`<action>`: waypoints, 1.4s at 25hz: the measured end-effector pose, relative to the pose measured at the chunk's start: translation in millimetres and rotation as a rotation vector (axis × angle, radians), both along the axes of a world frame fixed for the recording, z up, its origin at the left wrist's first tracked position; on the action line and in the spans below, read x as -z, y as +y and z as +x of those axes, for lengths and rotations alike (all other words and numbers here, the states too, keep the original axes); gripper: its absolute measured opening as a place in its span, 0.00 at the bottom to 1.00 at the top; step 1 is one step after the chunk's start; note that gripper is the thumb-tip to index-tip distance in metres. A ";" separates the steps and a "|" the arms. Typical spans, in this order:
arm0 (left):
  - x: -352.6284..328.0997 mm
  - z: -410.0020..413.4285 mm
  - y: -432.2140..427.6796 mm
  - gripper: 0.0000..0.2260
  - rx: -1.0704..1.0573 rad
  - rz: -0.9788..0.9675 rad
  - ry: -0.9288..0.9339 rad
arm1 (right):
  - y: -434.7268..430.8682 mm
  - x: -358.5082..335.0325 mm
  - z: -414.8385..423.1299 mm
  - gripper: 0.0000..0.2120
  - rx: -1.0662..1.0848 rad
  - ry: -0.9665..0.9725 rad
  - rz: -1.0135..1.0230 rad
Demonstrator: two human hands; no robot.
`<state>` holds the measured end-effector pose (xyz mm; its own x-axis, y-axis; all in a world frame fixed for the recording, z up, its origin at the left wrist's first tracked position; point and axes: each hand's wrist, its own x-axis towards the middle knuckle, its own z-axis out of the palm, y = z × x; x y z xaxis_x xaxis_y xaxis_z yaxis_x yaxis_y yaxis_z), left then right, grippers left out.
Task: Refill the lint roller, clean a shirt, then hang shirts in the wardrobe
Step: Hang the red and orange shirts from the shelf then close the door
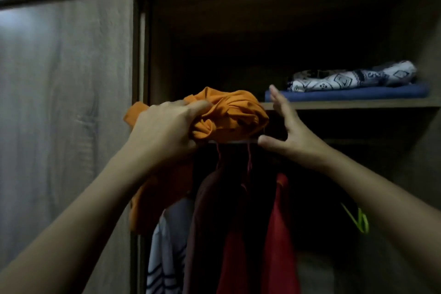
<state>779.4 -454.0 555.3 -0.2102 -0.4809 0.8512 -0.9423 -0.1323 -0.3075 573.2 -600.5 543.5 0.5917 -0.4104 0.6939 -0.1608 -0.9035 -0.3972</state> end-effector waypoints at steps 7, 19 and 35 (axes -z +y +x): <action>156.6 -84.7 17.1 0.17 0.611 0.221 0.570 | 67.2 142.8 -64.2 0.29 -0.135 -0.222 0.296; 292.9 -97.5 -75.5 0.09 0.796 0.699 1.240 | 55.5 297.5 -147.6 0.19 0.401 -0.054 0.644; 254.6 -175.8 -83.0 0.13 1.046 0.968 0.952 | 80.3 289.7 -144.7 0.29 0.044 -0.446 0.939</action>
